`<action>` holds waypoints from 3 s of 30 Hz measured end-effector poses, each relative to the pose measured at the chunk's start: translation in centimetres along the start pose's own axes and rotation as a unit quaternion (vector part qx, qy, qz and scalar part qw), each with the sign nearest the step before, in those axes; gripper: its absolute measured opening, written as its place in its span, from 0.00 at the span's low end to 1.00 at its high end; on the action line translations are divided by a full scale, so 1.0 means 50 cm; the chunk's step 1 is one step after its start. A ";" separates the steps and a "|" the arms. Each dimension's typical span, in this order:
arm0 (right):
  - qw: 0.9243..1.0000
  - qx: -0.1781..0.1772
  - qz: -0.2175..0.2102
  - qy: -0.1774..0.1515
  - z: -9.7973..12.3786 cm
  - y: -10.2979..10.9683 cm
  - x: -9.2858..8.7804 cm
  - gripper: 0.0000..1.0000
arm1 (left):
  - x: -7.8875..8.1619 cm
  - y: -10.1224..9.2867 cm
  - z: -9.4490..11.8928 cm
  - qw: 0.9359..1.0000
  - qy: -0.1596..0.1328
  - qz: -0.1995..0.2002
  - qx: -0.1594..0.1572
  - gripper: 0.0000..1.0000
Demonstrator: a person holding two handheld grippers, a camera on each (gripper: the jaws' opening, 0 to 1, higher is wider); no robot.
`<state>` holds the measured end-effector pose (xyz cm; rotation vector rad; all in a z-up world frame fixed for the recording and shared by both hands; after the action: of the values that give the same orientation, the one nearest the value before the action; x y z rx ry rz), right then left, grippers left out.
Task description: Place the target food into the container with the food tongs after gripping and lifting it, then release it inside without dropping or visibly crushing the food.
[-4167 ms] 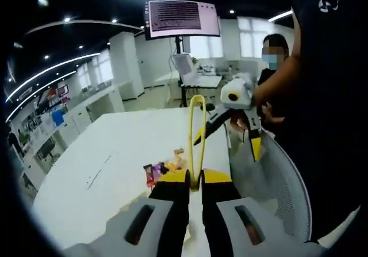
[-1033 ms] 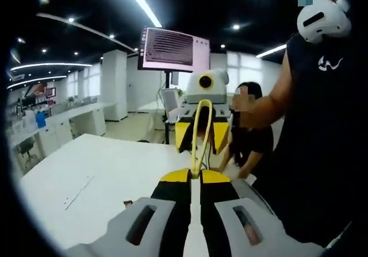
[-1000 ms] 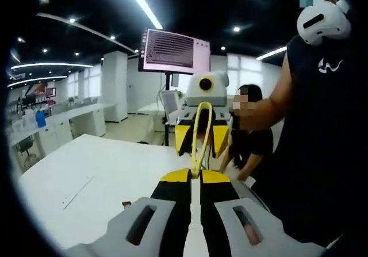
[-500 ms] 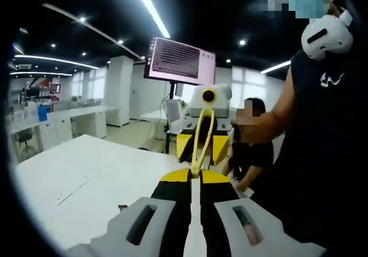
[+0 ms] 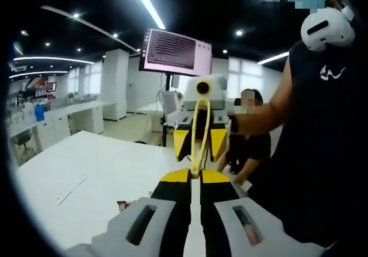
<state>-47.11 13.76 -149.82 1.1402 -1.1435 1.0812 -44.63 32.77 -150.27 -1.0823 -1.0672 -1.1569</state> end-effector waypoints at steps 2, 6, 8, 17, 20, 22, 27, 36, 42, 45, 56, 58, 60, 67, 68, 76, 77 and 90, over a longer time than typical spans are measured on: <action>1.000 0.001 -0.001 0.000 0.000 0.001 0.000 0.20 | -0.001 -0.002 -0.002 1.000 0.005 -0.004 0.000 0.00; 1.000 0.004 -0.005 -0.017 0.001 0.002 0.006 0.21 | -0.003 -0.004 -0.006 1.000 0.010 -0.004 -0.001 0.00; 1.000 0.001 0.004 -0.012 0.003 0.001 0.007 0.20 | -0.001 -0.006 -0.006 1.000 0.007 0.002 -0.003 0.00; 1.000 0.002 0.008 -0.004 0.007 0.005 0.007 0.18 | 0.004 -0.014 -0.011 1.000 0.023 -0.009 -0.003 0.02; 1.000 0.001 0.009 -0.004 0.009 0.005 0.007 0.19 | 0.004 -0.011 -0.013 1.000 0.022 -0.003 -0.001 0.04; 1.000 -0.006 0.010 -0.004 0.011 0.004 0.006 0.20 | 0.004 -0.009 -0.013 1.000 0.022 -0.003 0.005 0.08; 1.000 -0.016 -0.011 -0.007 0.014 0.002 0.005 0.23 | 0.000 -0.007 -0.017 1.000 0.009 -0.011 0.014 0.16; 0.999 -0.023 0.011 0.028 0.007 0.008 -0.003 0.22 | 0.001 -0.008 -0.029 0.999 0.019 -0.028 0.014 0.15; 0.999 -0.030 0.024 0.027 0.008 0.002 0.001 0.24 | 0.000 -0.003 -0.028 0.999 0.006 -0.028 0.021 0.20; 0.999 -0.036 0.027 0.023 0.008 -0.001 -0.001 0.25 | 0.000 0.001 -0.023 0.999 -0.002 -0.030 0.032 0.24; 0.996 -0.066 0.005 0.060 0.018 -0.024 -0.016 0.26 | -0.044 0.037 0.022 0.996 0.024 -0.016 0.083 0.63; 0.995 -0.077 0.005 0.064 0.022 -0.031 -0.016 0.27 | -0.053 0.046 0.036 0.993 0.023 -0.021 0.115 0.68; 0.994 -0.093 -0.004 0.057 0.030 -0.043 -0.019 0.27 | -0.065 0.057 0.057 0.988 0.020 -0.021 0.149 0.76; 0.987 -0.119 0.027 0.103 0.068 -0.072 -0.048 0.26 | -0.097 0.080 0.121 0.961 -0.005 -0.012 0.278 0.97; 0.986 -0.120 0.032 0.107 0.071 -0.072 -0.051 0.26 | -0.100 0.078 0.130 0.958 -0.009 -0.008 0.287 0.99; 0.979 -0.147 0.036 0.136 0.099 -0.091 -0.072 0.26 | -0.148 0.070 0.162 0.938 0.010 -0.015 0.345 1.00; 0.978 -0.151 0.035 0.140 0.102 -0.093 -0.075 0.26 | -0.161 0.069 0.163 0.935 0.013 -0.017 0.355 0.99; 0.964 -0.181 0.024 0.195 0.132 -0.108 -0.143 0.27 | -0.287 0.015 0.201 0.935 0.023 0.050 0.350 1.00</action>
<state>-43.20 6.27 -157.10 0.5830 -1.0045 1.0247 -45.93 44.88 -162.91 -0.5311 -1.2366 -0.6246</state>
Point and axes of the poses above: the point that each gripper's makers call its tool centre point, and the gripper's own axes: z roughly backward along the fingers, y roughly to its left, x roughly out of its top, the point moved 10 cm from there along z, roughly backward along the fingers, and after that the axes turned 6 degrees about x, right-handed, at the moved point
